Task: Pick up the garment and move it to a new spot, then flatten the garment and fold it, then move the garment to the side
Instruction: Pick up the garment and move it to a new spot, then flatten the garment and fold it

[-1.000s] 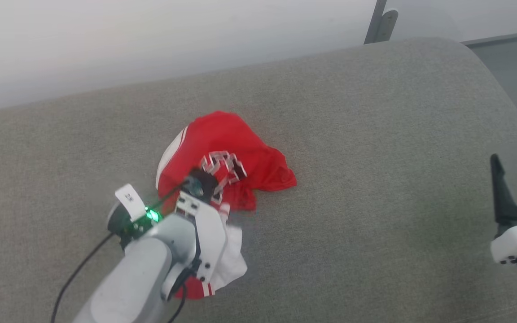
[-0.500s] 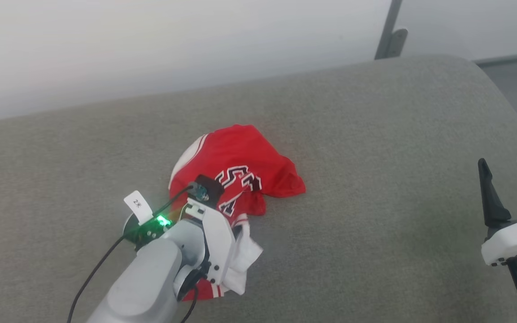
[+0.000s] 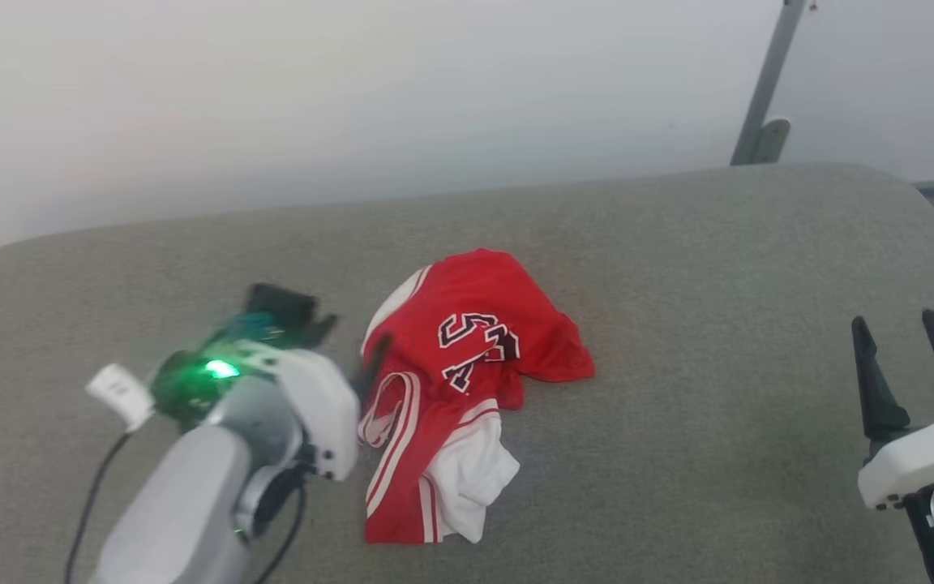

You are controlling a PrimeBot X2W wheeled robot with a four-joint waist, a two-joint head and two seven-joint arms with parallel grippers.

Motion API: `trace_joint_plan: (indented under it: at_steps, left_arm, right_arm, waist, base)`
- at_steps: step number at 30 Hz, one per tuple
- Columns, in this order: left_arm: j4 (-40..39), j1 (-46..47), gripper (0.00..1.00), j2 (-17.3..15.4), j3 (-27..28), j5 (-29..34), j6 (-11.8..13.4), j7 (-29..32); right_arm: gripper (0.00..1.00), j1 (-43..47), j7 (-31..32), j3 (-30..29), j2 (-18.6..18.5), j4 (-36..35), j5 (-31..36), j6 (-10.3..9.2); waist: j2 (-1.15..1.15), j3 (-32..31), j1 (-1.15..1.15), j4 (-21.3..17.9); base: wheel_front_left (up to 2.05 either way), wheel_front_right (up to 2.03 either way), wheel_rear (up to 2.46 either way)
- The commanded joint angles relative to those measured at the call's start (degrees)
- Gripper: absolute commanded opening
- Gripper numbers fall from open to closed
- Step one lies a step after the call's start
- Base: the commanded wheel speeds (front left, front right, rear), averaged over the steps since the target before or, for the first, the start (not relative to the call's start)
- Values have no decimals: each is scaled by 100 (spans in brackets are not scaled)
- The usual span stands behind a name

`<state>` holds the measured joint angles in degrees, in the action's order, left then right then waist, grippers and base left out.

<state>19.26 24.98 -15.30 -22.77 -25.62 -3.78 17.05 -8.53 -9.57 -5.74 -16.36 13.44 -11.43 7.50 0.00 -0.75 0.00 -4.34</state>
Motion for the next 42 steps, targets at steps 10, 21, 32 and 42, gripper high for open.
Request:
trace_joint_plan:
  at_steps: [10,21,32,42]
  left_arm:
    - [-927,-1259,100,-689,914,-141,404,-1348]
    - [-1454,-2522,100,-999,1754,-485,734,-2233]
    - [-1761,-2906,100,-1063,1910,-572,706,-2459]
    - [-1912,-2855,100,-1124,1901,-614,702,-2433]
  right_arm:
    - [100,354,-114,-162,139,49,159,-1]
    - [100,591,-212,-316,252,69,228,-1]
    - [100,660,-222,-318,254,71,210,-1]
    - [100,644,-152,72,191,53,76,-1]
  waist:
    - [0,-277,0,369]
    - [0,-386,0,555]
    - [0,-358,0,628]
    - [0,-278,0,758]
  base:
    - [0,0,0]
    - [0,0,0]
    - [0,0,0]
    - [0,0,0]
